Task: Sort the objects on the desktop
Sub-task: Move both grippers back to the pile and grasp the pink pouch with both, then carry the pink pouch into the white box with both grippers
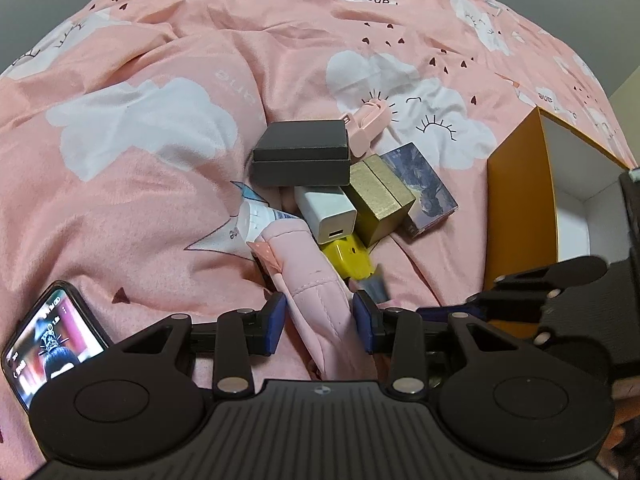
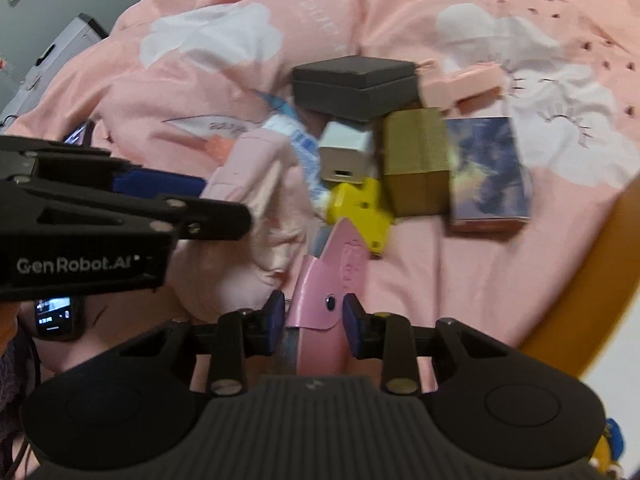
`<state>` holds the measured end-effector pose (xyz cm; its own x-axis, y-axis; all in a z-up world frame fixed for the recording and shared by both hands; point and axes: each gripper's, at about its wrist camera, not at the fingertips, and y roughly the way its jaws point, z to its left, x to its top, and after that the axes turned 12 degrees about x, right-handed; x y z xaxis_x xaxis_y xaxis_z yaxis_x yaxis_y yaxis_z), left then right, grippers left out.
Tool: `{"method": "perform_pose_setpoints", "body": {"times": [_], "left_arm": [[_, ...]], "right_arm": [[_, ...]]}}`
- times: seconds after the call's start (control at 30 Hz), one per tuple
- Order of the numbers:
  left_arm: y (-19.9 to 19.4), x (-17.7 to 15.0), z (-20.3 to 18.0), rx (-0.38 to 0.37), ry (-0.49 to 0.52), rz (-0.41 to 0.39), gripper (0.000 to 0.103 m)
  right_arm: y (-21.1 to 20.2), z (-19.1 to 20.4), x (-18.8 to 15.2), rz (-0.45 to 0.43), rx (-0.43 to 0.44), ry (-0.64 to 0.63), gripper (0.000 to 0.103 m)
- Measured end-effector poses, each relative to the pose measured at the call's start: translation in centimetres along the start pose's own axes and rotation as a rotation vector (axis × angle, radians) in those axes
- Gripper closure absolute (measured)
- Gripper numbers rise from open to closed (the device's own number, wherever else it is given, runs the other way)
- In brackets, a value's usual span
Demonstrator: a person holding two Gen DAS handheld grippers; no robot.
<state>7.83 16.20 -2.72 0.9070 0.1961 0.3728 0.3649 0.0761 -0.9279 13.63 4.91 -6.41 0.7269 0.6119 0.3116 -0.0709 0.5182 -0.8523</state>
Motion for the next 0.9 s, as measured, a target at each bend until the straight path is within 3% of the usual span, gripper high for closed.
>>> {"method": "perform_pose_setpoints", "body": {"times": [0.2, 0.27, 0.47, 0.73, 0.9], "left_arm": [[0.0, -0.1, -0.6, 0.003, 0.02, -0.014, 0.061], [0.0, -0.1, -0.7, 0.005, 0.025, -0.019, 0.061], [-0.6, -0.7, -0.8, 0.014, 0.014, -0.044, 0.067], [-5.1, -1.8, -2.3, -0.02, 0.026, -0.172, 0.079], [-8.4, -1.9, -4.3, -0.11, 0.044, -0.259, 0.08]], "right_arm": [[1.6, -1.0, 0.6, 0.025, -0.052, 0.036, 0.069], [2.6, -1.5, 0.7, 0.036, -0.071, 0.049, 0.076], [0.5, -2.1, 0.2, -0.006, -0.031, 0.08, 0.079], [-7.4, -2.3, -2.2, -0.19, 0.049, 0.142, 0.079], [-13.3, -2.5, -5.2, -0.332, 0.042, 0.191, 0.079]]}}
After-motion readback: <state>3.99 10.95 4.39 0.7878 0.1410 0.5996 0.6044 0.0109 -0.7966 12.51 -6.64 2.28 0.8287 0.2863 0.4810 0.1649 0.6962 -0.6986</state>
